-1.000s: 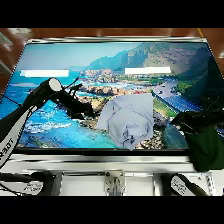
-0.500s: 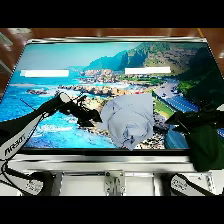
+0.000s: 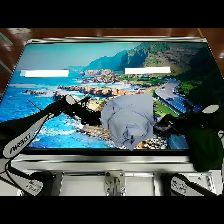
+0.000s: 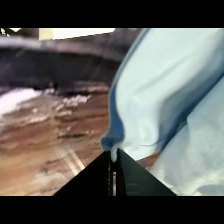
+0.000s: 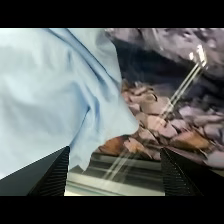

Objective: Fold the shirts.

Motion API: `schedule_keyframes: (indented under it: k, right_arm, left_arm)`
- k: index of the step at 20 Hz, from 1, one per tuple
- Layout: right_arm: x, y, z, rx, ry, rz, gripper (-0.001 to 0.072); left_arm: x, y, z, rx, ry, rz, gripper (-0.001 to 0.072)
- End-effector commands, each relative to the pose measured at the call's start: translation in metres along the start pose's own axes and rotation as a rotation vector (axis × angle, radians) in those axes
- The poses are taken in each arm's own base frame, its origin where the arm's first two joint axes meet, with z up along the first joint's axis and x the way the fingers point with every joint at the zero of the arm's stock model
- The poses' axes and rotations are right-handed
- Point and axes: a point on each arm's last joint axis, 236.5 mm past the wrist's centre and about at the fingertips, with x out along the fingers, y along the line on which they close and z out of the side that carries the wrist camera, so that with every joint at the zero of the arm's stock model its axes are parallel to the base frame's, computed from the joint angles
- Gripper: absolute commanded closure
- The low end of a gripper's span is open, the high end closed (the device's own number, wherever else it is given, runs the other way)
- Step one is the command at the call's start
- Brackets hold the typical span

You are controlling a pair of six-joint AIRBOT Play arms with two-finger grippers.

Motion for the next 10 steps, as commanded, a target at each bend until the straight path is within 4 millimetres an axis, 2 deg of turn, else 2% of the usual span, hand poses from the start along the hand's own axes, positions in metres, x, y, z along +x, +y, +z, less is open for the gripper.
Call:
schedule_keyframes:
  k: [1,5,6,8,9,10]
  right_arm:
    - [0.034,-0.001,0.003,0.02,-0.029,-0.048,0.0018]
    - [0.071,0.005,-0.007,0.034,0.054,-0.061,0.002]
    - [0.078,0.006,-0.009,0.024,0.067,-0.071,0.0074]
    - [0.086,0.006,-0.009,0.031,0.065,-0.09,0.0507]
    - [0.086,0.006,-0.007,0.042,0.059,-0.09,0.0628]
    - [0.084,0.006,-0.006,0.035,0.057,-0.093,0.0643]
  left_arm:
    - [-0.009,-0.012,0.002,0.045,-0.011,-0.021,0.067]
    - [-0.024,-0.016,0.01,0.076,-0.049,-0.021,0.067]
    - [-0.029,-0.018,0.011,0.099,-0.059,-0.025,0.067]
    - [-0.041,-0.019,0.015,0.114,-0.086,-0.019,0.067]
    - [-0.049,-0.02,0.017,0.133,-0.103,-0.02,0.067]
    - [-0.058,-0.022,0.021,0.145,-0.126,-0.021,0.0671]
